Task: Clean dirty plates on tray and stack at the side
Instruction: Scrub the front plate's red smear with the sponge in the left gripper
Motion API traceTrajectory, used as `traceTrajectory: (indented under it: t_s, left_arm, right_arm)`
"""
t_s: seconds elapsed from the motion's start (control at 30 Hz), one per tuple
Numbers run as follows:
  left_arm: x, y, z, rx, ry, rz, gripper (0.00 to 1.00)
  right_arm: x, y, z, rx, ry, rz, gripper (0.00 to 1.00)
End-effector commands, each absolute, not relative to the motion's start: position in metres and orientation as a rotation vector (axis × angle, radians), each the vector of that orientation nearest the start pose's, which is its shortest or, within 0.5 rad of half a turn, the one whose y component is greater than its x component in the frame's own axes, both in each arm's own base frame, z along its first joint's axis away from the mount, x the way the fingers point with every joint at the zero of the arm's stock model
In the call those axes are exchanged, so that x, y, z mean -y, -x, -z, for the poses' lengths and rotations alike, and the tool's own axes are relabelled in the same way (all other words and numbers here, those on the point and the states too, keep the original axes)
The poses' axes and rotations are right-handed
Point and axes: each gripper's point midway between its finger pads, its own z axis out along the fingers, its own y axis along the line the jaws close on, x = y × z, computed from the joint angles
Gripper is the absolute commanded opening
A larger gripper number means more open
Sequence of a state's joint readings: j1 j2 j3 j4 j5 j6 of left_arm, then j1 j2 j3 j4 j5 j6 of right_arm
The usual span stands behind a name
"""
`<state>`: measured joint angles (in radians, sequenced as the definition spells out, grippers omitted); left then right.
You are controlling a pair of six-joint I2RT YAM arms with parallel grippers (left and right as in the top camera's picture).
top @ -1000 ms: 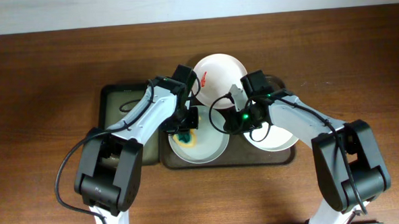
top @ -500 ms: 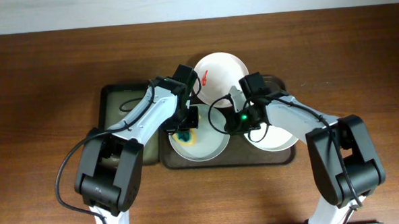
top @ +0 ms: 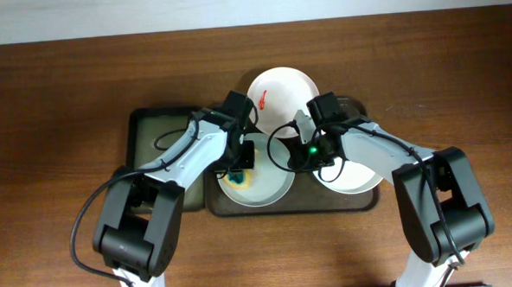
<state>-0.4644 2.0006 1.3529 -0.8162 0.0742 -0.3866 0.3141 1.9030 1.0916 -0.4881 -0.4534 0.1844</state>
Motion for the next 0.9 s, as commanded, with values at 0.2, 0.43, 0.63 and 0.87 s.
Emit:
traceTrajectory:
  t_s: [0.2,0.43,0.63,0.87]
  left_arm:
    - [0.177,-0.314,0.043,-3.115,-0.1,0.221,0.0]
    - [0.211,-0.296,0.045,-3.132,-0.124,0.571,0.0]
    - [0.232,-0.287,0.034,-3.133,-0.143,0.801,0.0]
    - [0.269,-0.293,0.008,-2.999,-0.223,1.17,0.0]
  right_arm:
    - [-0.189,-0.329,0.002,-2.916,0.301,-0.771,0.04]
    - [-0.189,-0.328,0.002,-2.92,0.301,-0.771,0.04]
    - [-0.189,-0.327,0.002,-2.92,0.302,-0.771,0.04]
    - [-0.189,-0.327,0.002,-2.92,0.301,-0.771,0.04]
